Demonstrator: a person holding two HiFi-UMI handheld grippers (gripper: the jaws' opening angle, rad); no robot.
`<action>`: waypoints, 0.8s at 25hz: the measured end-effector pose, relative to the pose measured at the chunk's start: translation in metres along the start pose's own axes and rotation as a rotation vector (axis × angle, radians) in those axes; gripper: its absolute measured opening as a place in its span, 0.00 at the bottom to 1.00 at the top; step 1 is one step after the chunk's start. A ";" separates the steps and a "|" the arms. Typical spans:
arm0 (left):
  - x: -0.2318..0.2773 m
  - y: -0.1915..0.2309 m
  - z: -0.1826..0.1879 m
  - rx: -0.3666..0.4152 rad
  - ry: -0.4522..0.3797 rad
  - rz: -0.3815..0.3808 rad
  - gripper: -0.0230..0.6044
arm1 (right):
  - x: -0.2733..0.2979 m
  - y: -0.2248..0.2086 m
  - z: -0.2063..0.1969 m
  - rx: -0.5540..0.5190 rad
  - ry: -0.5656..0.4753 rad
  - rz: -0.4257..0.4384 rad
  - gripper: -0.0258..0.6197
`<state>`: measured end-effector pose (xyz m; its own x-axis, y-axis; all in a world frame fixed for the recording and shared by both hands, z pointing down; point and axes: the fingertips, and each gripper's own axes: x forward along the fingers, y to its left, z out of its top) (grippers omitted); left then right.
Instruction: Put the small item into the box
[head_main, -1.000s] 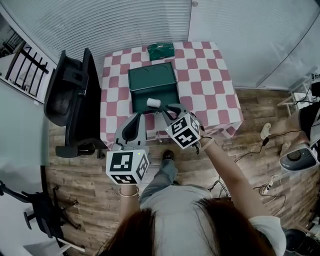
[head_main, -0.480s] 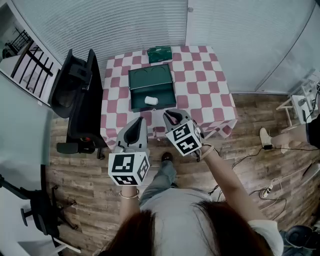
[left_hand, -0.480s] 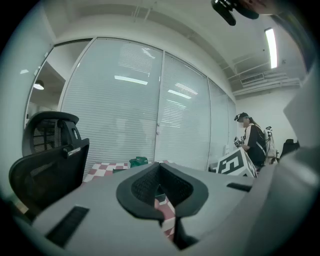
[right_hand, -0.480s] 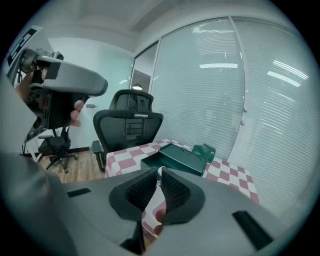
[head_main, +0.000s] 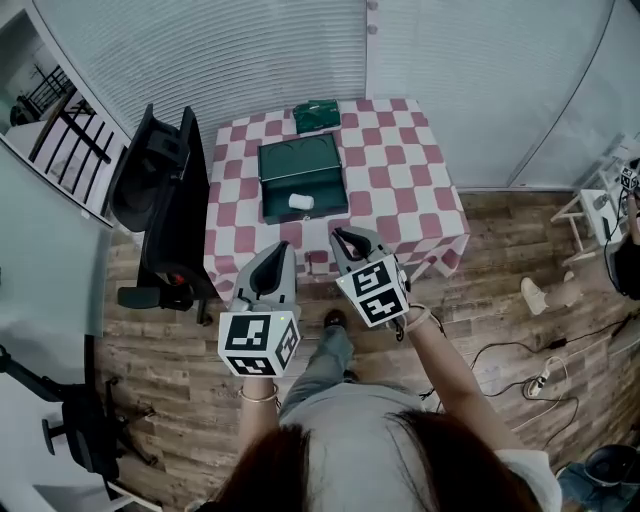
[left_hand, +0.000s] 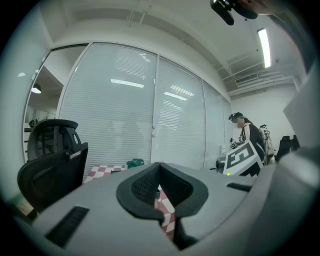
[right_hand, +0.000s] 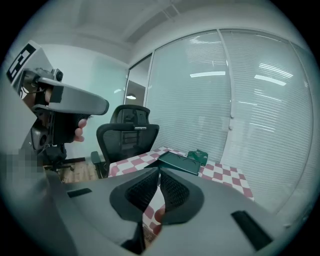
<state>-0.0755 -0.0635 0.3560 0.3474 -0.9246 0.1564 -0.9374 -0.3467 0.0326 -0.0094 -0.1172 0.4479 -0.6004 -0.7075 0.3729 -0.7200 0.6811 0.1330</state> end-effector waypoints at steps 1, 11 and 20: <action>-0.003 -0.002 0.000 0.002 -0.002 -0.001 0.05 | -0.004 0.002 0.002 0.005 -0.012 -0.002 0.09; -0.033 -0.012 -0.001 0.014 -0.008 -0.007 0.05 | -0.045 0.016 0.021 0.030 -0.093 -0.054 0.09; -0.052 -0.025 -0.007 0.015 -0.002 -0.012 0.05 | -0.079 0.022 0.023 0.069 -0.141 -0.084 0.09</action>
<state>-0.0700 -0.0059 0.3539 0.3587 -0.9207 0.1537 -0.9327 -0.3602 0.0193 0.0142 -0.0506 0.4003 -0.5767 -0.7839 0.2302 -0.7889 0.6076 0.0926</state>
